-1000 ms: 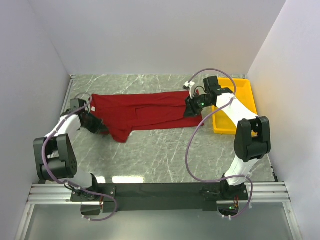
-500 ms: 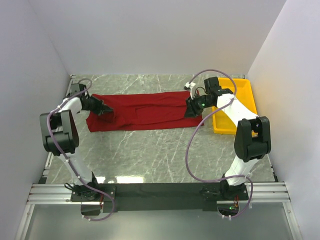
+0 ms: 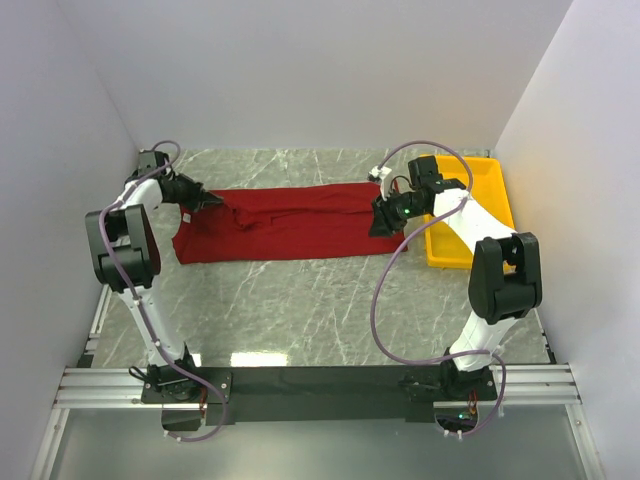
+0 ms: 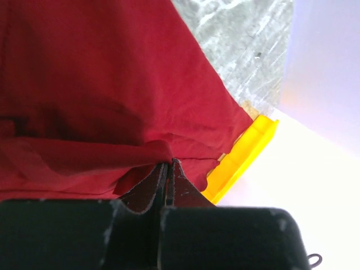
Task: Fold and stack the t-shirts
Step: Fold the tshirt
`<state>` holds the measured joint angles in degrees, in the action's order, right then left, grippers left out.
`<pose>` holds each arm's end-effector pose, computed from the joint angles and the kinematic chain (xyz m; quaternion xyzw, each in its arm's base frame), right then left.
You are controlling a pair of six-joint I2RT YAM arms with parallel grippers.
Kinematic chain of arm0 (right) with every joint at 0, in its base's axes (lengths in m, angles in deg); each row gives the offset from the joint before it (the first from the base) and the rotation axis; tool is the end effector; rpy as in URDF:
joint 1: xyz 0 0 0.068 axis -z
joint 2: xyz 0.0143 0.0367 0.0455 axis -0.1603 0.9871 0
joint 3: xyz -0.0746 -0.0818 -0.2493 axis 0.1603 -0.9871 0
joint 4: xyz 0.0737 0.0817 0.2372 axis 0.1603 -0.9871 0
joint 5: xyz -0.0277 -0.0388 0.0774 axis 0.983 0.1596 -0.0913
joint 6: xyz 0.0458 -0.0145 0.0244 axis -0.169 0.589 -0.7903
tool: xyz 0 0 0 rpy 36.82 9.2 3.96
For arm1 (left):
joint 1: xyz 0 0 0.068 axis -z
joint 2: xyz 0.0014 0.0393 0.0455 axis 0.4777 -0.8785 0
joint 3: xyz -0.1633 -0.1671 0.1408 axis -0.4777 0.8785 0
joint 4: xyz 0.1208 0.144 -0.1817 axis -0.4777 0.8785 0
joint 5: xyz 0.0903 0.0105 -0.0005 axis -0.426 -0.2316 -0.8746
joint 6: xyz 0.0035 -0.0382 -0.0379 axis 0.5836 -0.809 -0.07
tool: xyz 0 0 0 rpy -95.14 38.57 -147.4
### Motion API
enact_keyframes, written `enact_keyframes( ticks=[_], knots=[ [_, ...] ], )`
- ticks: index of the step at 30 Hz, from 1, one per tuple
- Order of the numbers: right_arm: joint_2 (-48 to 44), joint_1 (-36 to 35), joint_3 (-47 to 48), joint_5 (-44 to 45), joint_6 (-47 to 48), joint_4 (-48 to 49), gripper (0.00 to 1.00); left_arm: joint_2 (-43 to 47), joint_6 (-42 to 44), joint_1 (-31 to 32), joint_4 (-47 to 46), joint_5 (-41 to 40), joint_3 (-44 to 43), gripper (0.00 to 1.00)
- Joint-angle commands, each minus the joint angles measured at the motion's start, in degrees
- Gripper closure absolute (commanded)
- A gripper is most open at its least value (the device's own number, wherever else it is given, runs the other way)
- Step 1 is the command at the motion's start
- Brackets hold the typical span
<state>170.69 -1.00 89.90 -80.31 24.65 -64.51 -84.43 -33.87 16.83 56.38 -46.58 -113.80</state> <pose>0.3523 0.0882 0.2396 -0.4053 0.8093 0.3041 0.2970 0.4327 0.0687 0.1913 -0.4378 0.8047 -0.3728 0.1479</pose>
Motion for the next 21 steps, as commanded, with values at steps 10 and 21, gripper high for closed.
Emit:
enact_keyframes(
  ticks=[10,21],
  knots=[
    [-1.4,0.5,1.2,-0.3,0.8,0.4,0.61,-3.6,-0.2,-0.3,0.0,1.5,-6.1,0.87],
    [-2.0,0.3,1.0,-0.8,1.8,-0.9,0.62,-3.1,1.2,-2.5,-9.4,-2.1,-10.7,0.48]
  ],
)
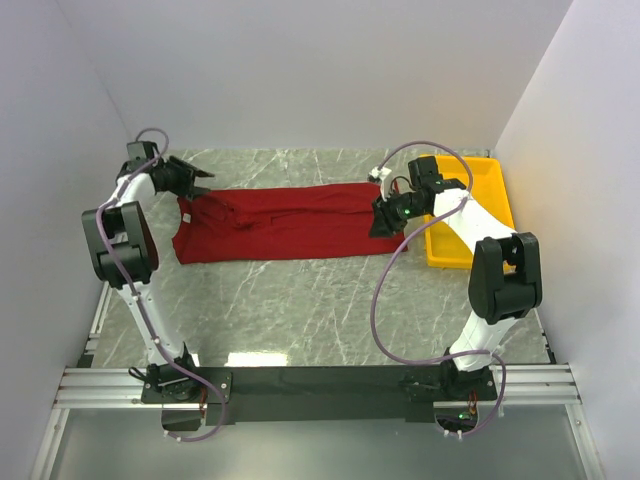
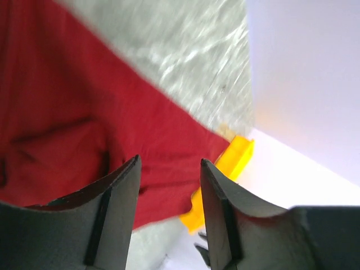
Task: Fold and stack the t-shirts
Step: Fold the tshirt
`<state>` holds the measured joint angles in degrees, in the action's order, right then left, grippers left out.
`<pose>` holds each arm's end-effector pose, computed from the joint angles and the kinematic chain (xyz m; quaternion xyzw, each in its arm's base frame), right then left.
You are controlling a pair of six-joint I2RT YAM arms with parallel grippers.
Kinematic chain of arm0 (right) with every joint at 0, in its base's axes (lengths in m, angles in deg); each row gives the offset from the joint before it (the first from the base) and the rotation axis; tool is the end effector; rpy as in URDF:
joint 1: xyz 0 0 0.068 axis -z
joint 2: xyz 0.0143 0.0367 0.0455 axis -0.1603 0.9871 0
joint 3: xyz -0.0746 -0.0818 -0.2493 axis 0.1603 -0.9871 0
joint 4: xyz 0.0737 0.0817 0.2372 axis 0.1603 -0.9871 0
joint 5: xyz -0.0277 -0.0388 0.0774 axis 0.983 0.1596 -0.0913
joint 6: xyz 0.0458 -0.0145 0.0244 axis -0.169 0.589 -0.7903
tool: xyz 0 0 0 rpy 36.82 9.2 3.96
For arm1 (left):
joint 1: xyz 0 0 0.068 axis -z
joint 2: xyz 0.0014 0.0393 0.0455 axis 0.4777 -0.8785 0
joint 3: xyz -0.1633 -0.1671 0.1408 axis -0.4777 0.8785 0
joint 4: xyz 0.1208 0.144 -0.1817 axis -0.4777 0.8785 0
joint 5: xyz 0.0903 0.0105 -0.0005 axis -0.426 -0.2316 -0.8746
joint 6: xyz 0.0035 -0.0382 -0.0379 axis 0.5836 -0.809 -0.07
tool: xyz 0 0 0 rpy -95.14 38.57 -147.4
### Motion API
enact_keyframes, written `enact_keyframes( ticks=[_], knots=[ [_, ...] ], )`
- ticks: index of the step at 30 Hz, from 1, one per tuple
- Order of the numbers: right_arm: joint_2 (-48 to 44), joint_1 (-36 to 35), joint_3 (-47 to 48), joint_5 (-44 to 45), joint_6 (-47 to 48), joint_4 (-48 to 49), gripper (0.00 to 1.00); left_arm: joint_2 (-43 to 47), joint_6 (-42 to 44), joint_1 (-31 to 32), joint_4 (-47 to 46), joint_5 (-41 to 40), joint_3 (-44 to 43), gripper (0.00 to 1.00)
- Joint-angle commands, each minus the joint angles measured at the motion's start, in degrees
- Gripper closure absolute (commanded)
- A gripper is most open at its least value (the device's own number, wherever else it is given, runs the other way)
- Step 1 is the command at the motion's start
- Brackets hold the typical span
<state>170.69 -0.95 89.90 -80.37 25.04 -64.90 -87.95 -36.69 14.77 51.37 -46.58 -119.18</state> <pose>0.3518 0.0878 0.2393 -0.4069 0.8091 0.3043 0.2953 0.4555 0.0904 0.1990 -0.4470 0.7808 -0.3894 0.1976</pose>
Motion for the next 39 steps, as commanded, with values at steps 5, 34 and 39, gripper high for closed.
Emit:
enact_keyframes(
  ticks=[5,34,39],
  knots=[
    [-0.4,-3.3,5.2,-1.1,9.9,-4.8,0.62,5.0,19.7,0.3,9.2,-12.0,-9.4,0.48],
    [42.2,-39.3,55.0,35.4,-1.4,15.7,0.39,62.3,22.1,-11.9,5.6,-15.5,39.3,0.01],
    [43.0,-39.9,52.7,36.9,-1.2,20.5,0.38,63.5,21.5,-12.0,6.3,-14.5,40.7,0.01]
  ],
)
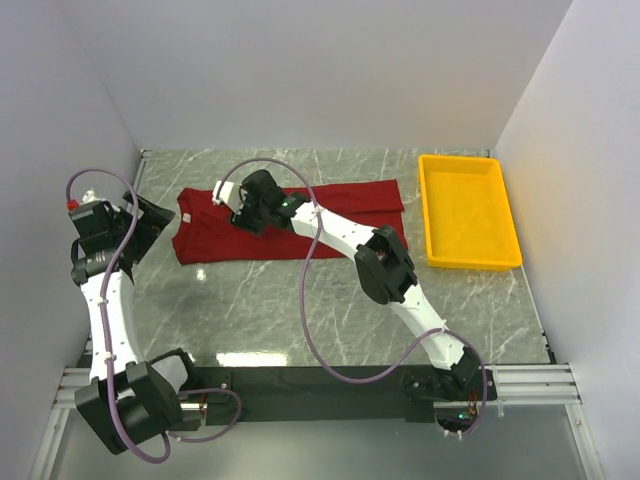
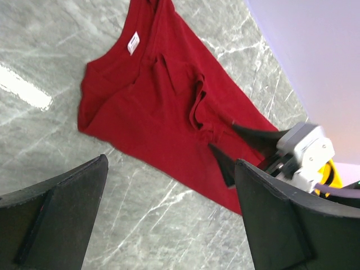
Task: Fold and stack the t-shirts
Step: Fold the tshirt
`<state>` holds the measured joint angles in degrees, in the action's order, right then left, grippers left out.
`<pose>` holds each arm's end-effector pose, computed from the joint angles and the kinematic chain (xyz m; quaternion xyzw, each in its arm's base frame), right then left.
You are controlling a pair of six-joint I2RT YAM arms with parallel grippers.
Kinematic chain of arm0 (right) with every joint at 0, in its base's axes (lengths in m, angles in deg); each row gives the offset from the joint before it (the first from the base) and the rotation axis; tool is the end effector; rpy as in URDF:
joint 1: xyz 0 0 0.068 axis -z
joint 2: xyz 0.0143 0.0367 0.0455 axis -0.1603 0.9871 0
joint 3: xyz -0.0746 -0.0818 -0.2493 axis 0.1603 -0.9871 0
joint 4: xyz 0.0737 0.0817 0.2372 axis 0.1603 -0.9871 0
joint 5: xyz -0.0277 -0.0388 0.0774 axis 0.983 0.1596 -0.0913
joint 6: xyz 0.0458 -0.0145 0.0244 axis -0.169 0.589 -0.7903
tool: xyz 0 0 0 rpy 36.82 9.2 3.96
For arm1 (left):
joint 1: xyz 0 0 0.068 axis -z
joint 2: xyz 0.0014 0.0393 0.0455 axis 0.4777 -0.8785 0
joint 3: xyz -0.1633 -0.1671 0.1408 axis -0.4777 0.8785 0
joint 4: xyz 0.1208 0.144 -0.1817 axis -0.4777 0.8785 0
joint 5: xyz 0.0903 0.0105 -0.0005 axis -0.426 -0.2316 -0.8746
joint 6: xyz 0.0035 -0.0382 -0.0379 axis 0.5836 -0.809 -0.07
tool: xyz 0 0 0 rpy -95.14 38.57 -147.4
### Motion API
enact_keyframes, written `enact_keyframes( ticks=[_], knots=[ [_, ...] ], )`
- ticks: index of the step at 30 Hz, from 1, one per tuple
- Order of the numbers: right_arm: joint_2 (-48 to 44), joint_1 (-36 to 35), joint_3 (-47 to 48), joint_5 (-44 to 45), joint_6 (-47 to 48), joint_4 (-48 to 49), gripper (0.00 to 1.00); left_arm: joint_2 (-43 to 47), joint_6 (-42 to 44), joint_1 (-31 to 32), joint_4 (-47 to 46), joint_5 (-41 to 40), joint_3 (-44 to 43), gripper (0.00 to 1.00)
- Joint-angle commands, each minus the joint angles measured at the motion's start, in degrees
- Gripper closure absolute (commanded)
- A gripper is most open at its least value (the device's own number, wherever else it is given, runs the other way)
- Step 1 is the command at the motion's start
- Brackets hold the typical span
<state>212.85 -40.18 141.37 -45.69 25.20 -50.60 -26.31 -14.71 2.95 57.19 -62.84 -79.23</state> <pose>0.3651 0.4340 0.2036 -0.6056 0.6583 0.1313 0.4275 0.2059 0.0857 0.3096 -0.3863 0.7813 -0.1911 0.4515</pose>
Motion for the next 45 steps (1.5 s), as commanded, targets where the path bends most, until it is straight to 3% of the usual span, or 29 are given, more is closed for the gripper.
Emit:
enact_keyframes(
  ticks=[1,19,30,34,35,38,45],
  knots=[
    [1.0,-0.8,1.1,2.1,-1.3,6.5,0.39,2.1,-0.5,-0.1,0.7,1.7,0.9,0.0],
    [2.5,-2.4,-0.5,4.5,11.0,6.6,0.38,3.8,-1.0,-0.2,2.6,2.9,2.0,0.01],
    [6.7,-2.7,3.5,5.6,15.4,7.1,0.43,3.9,-1.1,-0.2,2.9,3.1,2.5,0.01],
    [7.3,-2.8,4.2,5.8,16.4,7.2,0.54,3.9,-1.1,-0.2,2.9,2.9,2.5,0.01],
    [7.3,-2.8,4.2,5.8,16.5,7.3,0.65,3.8,-1.1,-0.2,2.9,3.0,2.5,0.01],
    [7.4,-2.7,4.2,5.7,16.6,7.8,0.78,3.7,-1.2,-0.2,2.8,3.0,2.7,0.01],
    [6.2,-1.8,4.9,5.9,12.7,10.7,0.92,3.4,-1.2,-0.2,2.7,3.5,2.7,0.01]
  ],
)
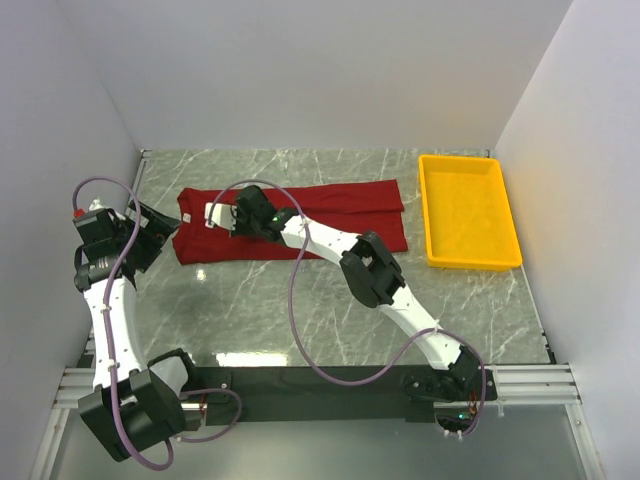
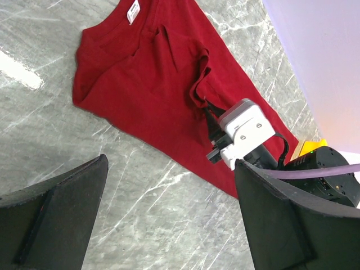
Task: Fold and stack the t-shirts
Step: Fold the tshirt
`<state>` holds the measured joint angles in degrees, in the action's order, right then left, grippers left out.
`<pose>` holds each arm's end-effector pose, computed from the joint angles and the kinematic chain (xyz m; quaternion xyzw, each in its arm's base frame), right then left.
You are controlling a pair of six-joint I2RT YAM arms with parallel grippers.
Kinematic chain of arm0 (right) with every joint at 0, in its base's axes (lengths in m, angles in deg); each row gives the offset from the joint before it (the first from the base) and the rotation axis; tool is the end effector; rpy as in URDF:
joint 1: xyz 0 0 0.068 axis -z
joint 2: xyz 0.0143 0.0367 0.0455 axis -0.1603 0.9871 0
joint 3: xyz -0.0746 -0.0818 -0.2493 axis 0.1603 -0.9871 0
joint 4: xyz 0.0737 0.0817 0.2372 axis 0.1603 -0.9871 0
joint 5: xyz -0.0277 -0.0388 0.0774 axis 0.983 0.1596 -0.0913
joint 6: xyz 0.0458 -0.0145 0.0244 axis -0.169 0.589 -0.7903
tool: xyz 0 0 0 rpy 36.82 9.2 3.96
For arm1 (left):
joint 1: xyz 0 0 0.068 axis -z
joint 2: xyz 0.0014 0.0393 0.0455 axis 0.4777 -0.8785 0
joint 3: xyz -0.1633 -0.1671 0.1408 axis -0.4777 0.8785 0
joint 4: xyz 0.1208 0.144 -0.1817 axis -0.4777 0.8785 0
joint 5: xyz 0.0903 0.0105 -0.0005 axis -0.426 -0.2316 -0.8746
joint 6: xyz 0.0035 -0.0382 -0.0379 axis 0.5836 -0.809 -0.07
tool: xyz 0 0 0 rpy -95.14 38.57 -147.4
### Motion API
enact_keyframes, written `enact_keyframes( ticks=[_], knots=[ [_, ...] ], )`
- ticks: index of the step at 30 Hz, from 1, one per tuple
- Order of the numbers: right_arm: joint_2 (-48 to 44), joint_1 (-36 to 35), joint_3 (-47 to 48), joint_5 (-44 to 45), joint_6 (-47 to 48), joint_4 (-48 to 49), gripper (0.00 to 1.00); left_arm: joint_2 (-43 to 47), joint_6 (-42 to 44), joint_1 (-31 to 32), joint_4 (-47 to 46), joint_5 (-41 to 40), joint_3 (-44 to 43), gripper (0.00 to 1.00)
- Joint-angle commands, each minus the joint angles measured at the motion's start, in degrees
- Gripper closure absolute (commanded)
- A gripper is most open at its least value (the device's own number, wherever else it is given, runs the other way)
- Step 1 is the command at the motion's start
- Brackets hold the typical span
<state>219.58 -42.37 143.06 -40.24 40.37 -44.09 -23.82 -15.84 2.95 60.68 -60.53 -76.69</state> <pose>0.3621 0.4597 0.1580 -0.6816 0.5726 0.0399 0.4538 0.1939 0.0785 0.2980 -0.3960 0.7890 -0.2123 0.4189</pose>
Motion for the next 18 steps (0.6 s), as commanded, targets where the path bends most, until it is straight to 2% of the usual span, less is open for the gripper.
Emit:
enact_keyframes(
  ticks=[1,3,13,15,18],
  knots=[
    [-0.8,0.5,3.3,0.7,-4.0,4.8,0.95,0.8,-0.1,-0.2,-0.8,1.2,0.1,0.01],
    [-1.3,1.0,3.4,1.5,-5.3,6.3,1.0,0.8,-0.1,-0.2,-0.9,1.2,0.2,0.01],
    [-2.1,1.8,0.9,7.3,-9.4,10.7,1.0,0.2,-0.3,-0.2,-1.7,2.5,0.8,0.01],
    [-2.0,2.0,0.7,8.3,-9.4,11.4,0.98,0.1,-0.3,-0.2,-1.8,2.6,0.8,0.01],
    [-1.6,2.3,0.5,10.3,-9.5,12.2,0.88,0.0,-0.3,-0.2,-1.9,2.8,0.8,0.01]
  ],
)
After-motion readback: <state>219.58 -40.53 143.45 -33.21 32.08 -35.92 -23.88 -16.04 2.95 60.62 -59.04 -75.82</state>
